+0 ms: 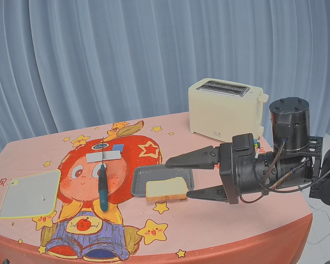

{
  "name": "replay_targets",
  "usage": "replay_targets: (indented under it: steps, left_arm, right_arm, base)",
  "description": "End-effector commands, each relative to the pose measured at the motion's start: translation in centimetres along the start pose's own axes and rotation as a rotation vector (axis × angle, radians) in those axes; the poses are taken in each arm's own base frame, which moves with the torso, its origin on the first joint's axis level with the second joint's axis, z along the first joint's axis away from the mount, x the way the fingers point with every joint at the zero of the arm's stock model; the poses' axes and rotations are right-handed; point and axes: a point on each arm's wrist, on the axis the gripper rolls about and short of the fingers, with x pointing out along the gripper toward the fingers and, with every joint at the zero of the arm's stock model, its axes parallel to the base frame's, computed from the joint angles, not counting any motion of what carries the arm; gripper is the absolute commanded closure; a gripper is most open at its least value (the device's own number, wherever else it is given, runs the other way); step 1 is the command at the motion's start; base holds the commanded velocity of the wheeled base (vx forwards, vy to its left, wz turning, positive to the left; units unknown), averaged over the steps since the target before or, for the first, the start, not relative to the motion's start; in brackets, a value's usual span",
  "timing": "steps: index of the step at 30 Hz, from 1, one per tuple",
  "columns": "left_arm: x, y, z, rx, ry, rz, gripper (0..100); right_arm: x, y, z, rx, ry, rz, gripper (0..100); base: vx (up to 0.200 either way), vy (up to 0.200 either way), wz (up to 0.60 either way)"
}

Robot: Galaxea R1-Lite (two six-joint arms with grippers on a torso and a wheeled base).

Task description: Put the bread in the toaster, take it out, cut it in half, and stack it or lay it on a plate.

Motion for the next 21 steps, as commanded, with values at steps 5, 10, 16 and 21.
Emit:
replay_targets:
  steps: [5,10,16,21]
  left_arm:
    - [0.1,0.0,-0.5,0.000,0.017,-0.001,0]
    - [0.1,0.0,-0.5,0.000,0.017,-0.001,0]
    - [0.1,0.0,-0.5,0.000,0.017,0.001,0]
    - [0.1,0.0,-0.5,0.000,0.017,-0.001,0]
  right_arm:
    - [1.3,-1.4,-0.4,0.032,0.033,-0.039,0]
    - [2.4,-2.7,-0.4,0.051,0.049,-0.075,0]
    - [2.9,-2.5,-0.9,0.090,0.067,-0.070,0]
    - [3.8,-3.2,-0.9,0.104,0.074,-0.084,0]
  base:
    - [0.000,0.000,0.00]
    - [0.000,0.000,0.00]
    - [0.000,0.000,0.00]
    - [0.000,0.000,0.00]
